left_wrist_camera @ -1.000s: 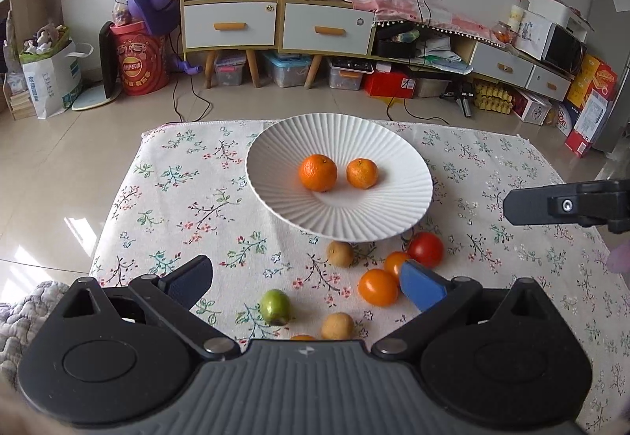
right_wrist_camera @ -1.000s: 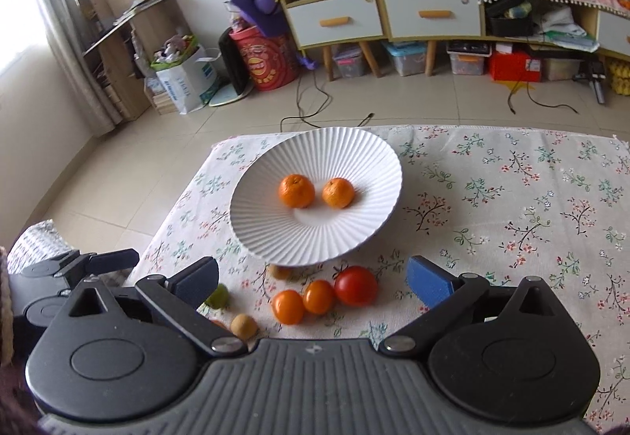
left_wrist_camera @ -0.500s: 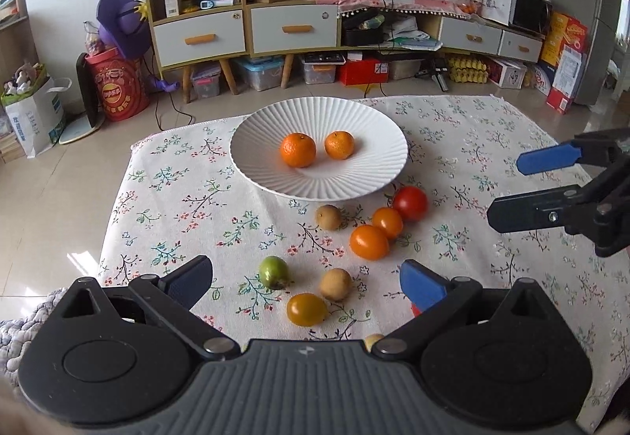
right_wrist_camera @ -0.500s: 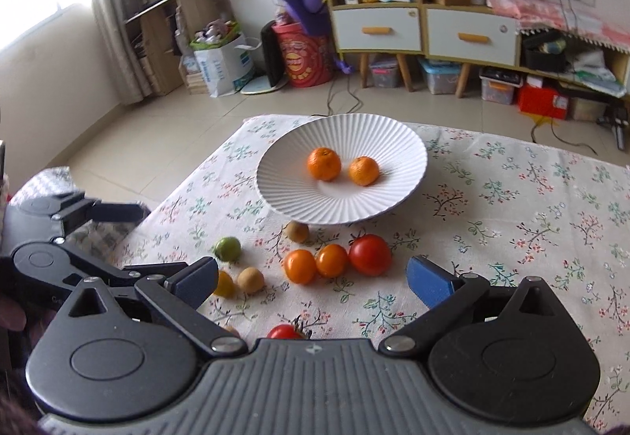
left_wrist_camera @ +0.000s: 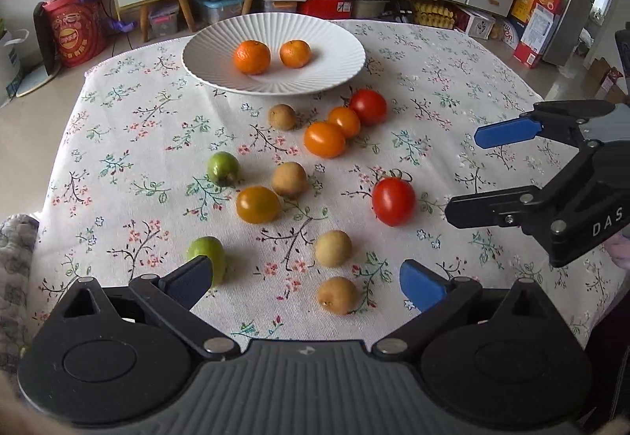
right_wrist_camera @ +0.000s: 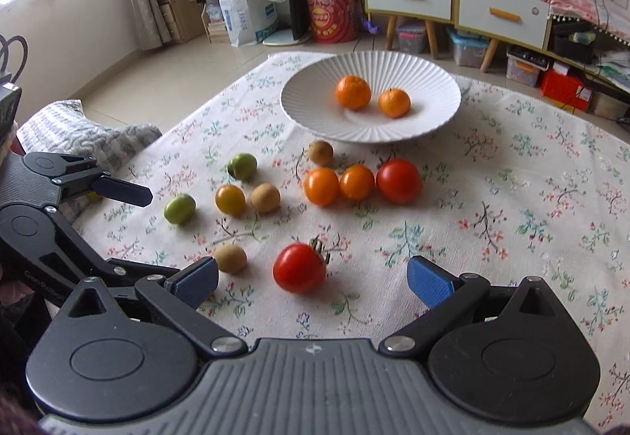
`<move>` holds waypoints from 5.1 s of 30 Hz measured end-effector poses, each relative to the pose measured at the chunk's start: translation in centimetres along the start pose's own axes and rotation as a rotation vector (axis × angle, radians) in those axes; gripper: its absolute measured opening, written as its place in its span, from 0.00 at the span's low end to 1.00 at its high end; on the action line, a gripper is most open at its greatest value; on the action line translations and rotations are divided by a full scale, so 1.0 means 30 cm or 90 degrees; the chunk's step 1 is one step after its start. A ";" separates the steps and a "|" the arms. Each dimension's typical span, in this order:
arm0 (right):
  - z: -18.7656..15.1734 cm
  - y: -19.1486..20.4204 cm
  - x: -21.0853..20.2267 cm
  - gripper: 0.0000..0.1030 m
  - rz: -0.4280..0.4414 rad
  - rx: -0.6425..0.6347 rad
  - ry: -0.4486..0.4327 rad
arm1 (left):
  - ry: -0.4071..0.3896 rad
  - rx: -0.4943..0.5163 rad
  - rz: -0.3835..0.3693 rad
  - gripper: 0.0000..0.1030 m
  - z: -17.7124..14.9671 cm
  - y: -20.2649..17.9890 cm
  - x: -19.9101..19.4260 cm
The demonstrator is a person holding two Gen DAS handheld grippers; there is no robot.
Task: Organize fruits
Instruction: 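Withdraw from the plate, left tool toward a green lime while right tool nears a red tomato, then grasp the green lime with the left tool while the right tool grasps the red tomato, then carry the lime and tomato into the white plate and open both tools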
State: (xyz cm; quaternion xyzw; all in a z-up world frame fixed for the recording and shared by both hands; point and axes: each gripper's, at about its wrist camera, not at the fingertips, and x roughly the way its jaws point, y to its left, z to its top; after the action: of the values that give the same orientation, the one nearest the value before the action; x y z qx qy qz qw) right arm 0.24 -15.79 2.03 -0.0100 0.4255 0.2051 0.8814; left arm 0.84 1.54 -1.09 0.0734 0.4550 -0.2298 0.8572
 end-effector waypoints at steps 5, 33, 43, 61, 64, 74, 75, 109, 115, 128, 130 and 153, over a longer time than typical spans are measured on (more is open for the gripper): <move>-0.024 0.018 0.011 0.99 -0.020 -0.058 -0.010 | 0.029 0.011 -0.016 0.96 -0.029 -0.016 0.038; -0.026 0.077 0.131 0.81 -0.042 -0.109 0.094 | 0.009 -0.086 0.108 0.49 -0.029 0.177 0.072; -0.006 0.088 0.141 0.64 -0.053 -0.113 0.089 | -0.005 -0.081 0.096 0.32 -0.022 0.172 0.084; 0.022 0.075 0.144 0.37 -0.045 -0.097 0.073 | -0.005 -0.087 0.089 0.23 -0.021 0.174 0.080; 0.023 0.080 0.140 0.35 -0.045 -0.101 0.071 | -0.006 -0.089 0.088 0.23 -0.020 0.175 0.078; 0.059 0.064 0.104 0.35 -0.038 -0.075 0.052 | -0.026 -0.097 0.078 0.23 0.002 0.172 0.049; 0.067 0.061 0.099 0.35 -0.038 -0.071 0.047 | -0.029 -0.098 0.077 0.23 0.006 0.171 0.045; 0.356 -0.171 0.194 0.35 -0.076 0.181 -0.029 | -0.124 -0.116 0.066 0.23 0.344 0.015 0.186; 0.381 -0.197 0.230 0.35 -0.068 0.210 -0.029 | -0.129 -0.134 0.065 0.23 0.365 0.027 0.234; 0.375 -0.249 0.314 0.35 -0.025 0.280 -0.010 | -0.154 -0.129 0.076 0.23 0.373 0.045 0.314; 0.378 -0.247 0.317 0.35 -0.028 0.276 -0.012 | -0.157 -0.124 0.076 0.23 0.375 0.043 0.319; 0.379 -0.246 0.262 0.54 -0.019 0.260 -0.055 | -0.151 -0.112 0.083 0.45 0.388 0.040 0.306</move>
State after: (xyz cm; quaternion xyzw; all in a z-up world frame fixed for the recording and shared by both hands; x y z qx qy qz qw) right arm 15.80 -17.59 2.19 0.1714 0.4198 0.1014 0.8855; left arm 14.50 -4.29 -1.95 -0.0002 0.3630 -0.1398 0.9212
